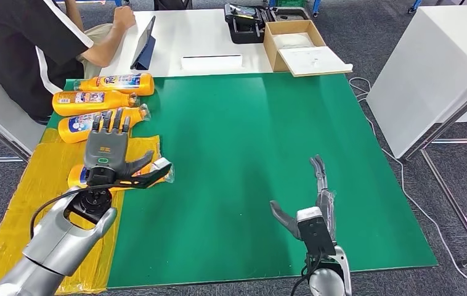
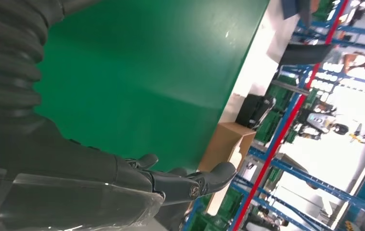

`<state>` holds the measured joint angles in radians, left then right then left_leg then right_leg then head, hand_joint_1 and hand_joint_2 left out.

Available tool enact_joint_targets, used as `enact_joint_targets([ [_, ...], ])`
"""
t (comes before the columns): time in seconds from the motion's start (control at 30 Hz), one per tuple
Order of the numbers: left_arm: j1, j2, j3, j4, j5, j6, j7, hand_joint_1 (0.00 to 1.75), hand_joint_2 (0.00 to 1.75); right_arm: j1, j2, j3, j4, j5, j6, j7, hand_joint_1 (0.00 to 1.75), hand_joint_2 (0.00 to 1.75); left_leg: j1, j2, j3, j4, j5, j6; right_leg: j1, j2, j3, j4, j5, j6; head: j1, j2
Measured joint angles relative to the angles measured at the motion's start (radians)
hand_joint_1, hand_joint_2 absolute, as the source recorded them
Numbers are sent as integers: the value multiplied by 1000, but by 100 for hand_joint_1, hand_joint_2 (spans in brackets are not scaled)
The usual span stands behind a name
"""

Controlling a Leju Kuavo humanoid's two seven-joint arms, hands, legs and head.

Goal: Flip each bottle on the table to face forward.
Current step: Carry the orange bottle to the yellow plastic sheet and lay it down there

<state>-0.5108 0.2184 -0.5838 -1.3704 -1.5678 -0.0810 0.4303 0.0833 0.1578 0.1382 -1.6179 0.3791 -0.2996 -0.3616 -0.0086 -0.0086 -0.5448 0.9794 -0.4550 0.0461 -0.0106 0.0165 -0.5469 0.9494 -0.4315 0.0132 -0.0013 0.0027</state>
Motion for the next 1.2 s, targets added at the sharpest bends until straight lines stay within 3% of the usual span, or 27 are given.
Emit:
enact_joint_targets([
  [0.17, 44, -101, 13, -63, 82, 175, -308, 0, 0, 19, 3, 1, -38, -52, 19, -43, 0, 175, -1, 1, -1, 0, 0, 0, -1, 1, 1, 0, 0, 0, 0, 0],
  [0.37, 74, -168, 52, -86, 134, 194, -379, 0, 0, 31, 3, 2, -61, -66, 24, -49, 0, 175, -2, 1, 0, 0, 0, 0, -2, 1, 0, 0, 0, 0, 0, 0],
  [0.53, 121, -249, 101, -98, 618, 207, -578, 0, 0, 16, 2, 27, -89, -99, 53, -72, 0, 175, -1, 2, -1, 0, 0, 0, -2, 1, 0, 0, 0, 0, 0, 0],
  [0.67, 152, -308, 119, -71, 922, 166, -667, 0, 0, -37, -4, 75, -103, -80, 33, -63, 0, 175, -1, 2, -1, 0, 0, 0, -2, 1, 0, 0, 0, 0, 0, 0],
  [0.9, 187, -362, 156, -9, 1121, 125, -703, 0, 0, -117, -18, 142, -96, -74, 12, -58, 0, 175, -1, 2, 0, 0, 0, 0, -2, 1, 0, 0, 0, 0, 0, 0],
  [1.03, 194, -369, 186, 5, 1202, 94, -694, 0, 175, -147, -27, 163, -85, -73, 5, -60, 0, 175, -1, 2, -1, 0, 0, 0, -2, 1, 0, 0, 0, 0, 0, 0],
  [1.2, 201, -371, 224, 19, 1294, 46, -686, 0, 175, -179, -39, 174, -67, -71, 4, -61, 0, 175, -1, 2, -1, 0, 0, 0, -2, 1, 0, 0, 0, 0, 0, 0],
])
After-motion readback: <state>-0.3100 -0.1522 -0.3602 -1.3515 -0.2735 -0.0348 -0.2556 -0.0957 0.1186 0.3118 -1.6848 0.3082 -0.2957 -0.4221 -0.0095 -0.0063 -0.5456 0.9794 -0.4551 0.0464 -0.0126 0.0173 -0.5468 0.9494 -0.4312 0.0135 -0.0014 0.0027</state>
